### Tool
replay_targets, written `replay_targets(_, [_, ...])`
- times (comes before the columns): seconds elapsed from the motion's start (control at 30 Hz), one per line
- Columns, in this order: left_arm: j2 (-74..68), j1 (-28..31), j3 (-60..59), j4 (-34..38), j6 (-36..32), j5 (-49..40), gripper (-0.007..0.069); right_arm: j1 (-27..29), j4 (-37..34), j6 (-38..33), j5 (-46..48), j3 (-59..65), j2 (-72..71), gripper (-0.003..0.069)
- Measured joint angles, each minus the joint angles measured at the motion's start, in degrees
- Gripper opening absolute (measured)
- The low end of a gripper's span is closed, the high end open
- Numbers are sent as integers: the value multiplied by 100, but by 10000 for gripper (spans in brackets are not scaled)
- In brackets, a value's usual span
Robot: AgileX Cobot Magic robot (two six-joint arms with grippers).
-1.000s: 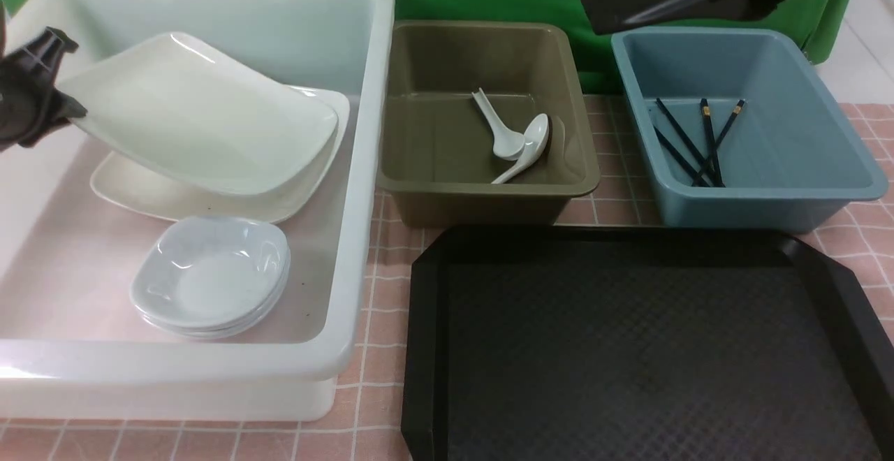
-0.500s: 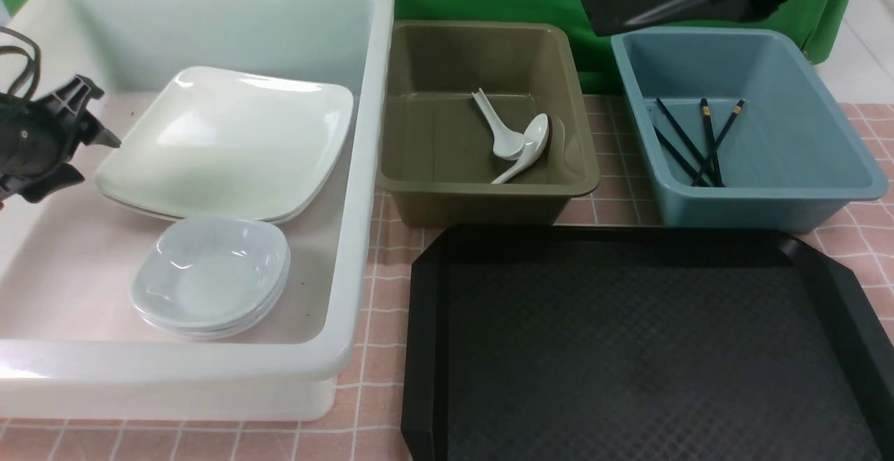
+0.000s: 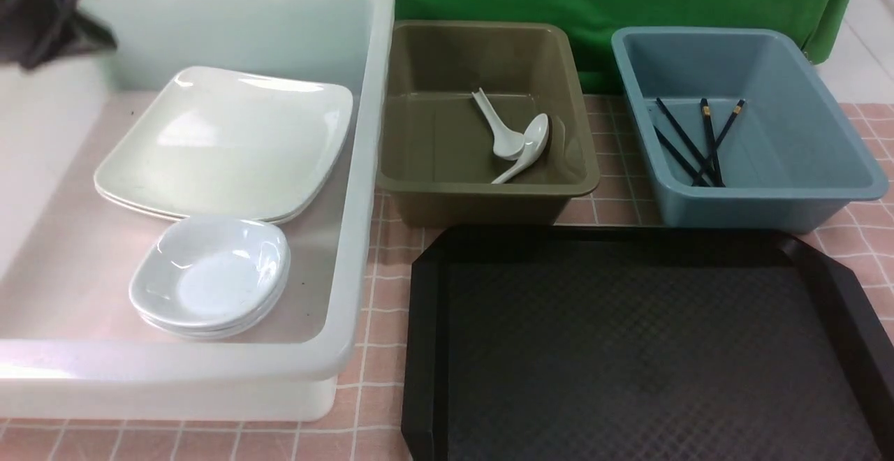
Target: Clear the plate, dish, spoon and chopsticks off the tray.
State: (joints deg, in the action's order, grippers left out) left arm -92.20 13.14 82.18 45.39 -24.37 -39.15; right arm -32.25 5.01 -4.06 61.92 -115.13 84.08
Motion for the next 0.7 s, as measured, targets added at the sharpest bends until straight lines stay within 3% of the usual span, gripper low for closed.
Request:
replay_targets(0.03, [43, -38, 31, 0, -67, -38, 6, 0, 125, 55, 48, -37, -1, 30])
replay_targets(0.17, [1044, -1168, 458, 6, -536, -626, -10, 0, 1363, 406, 305, -573, -239, 30])
replay_targets(0.27, [1694, -2222, 469, -314, -668, -807, -13, 0, 1806, 679, 305, -471, -659, 30])
replay_targets(0.3, [1696, -2293, 469, -351, -659, -818, -13, 0, 1843, 703, 305, -450, -736, 30])
replay_targets(0.33, [2080, -3026, 355, -811, -564, -873, -13, 0, 1955, 941, 305, -143, -1148, 30])
replay_targets(0.5, [2832, -4403, -344, -1849, 51, -910, -13, 0, 2113, 1439, 112, 1354, -2537, 30])
replay_targets(0.6, [3433, -5191, -1142, -2399, 622, -720, -13, 0, 2207, 1743, -675, 2756, -3726, 30])
replay_targets(0.7, [4321, -5677, -2288, -2873, 1241, -30, -13, 0, 2393, 2089, -2078, 4663, -5292, 30])
